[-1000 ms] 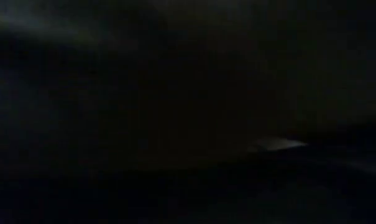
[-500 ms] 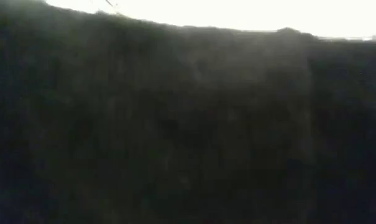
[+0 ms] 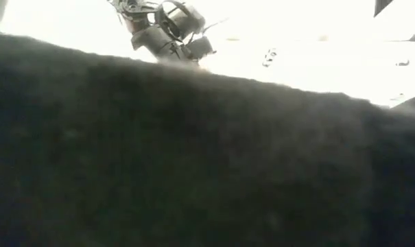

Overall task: Fold laundry
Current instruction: Fold the black shirt

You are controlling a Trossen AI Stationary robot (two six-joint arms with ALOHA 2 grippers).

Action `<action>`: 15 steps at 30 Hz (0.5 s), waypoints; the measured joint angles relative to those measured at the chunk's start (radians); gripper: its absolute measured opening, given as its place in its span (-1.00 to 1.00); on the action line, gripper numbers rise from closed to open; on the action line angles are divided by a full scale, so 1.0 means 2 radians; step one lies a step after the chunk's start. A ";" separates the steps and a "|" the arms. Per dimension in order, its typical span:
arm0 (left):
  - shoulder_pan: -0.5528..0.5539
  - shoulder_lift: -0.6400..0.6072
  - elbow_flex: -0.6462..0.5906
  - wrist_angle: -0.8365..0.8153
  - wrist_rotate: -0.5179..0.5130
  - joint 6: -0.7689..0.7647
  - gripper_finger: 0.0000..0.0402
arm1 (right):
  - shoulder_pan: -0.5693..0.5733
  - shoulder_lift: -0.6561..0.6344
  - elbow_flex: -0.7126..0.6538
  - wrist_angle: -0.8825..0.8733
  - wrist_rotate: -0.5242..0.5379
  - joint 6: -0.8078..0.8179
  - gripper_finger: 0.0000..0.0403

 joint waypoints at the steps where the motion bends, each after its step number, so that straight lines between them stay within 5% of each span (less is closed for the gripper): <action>1: -0.008 0.000 -0.009 0.009 0.000 -0.027 -0.03 | -0.003 -0.009 0.000 -0.020 0.051 -0.005 0.14; 4: -0.031 0.000 -0.026 -0.001 0.000 -0.113 -0.04 | -0.029 -0.030 0.000 -0.045 0.138 -0.054 0.12; 7: -0.058 0.000 -0.036 -0.019 -0.003 -0.156 -0.04 | -0.077 -0.034 -0.002 -0.034 0.165 -0.139 0.11; 15: -0.102 0.000 -0.111 0.086 -0.039 -0.173 -0.04 | -0.257 -0.039 -0.121 0.128 0.062 -0.299 0.05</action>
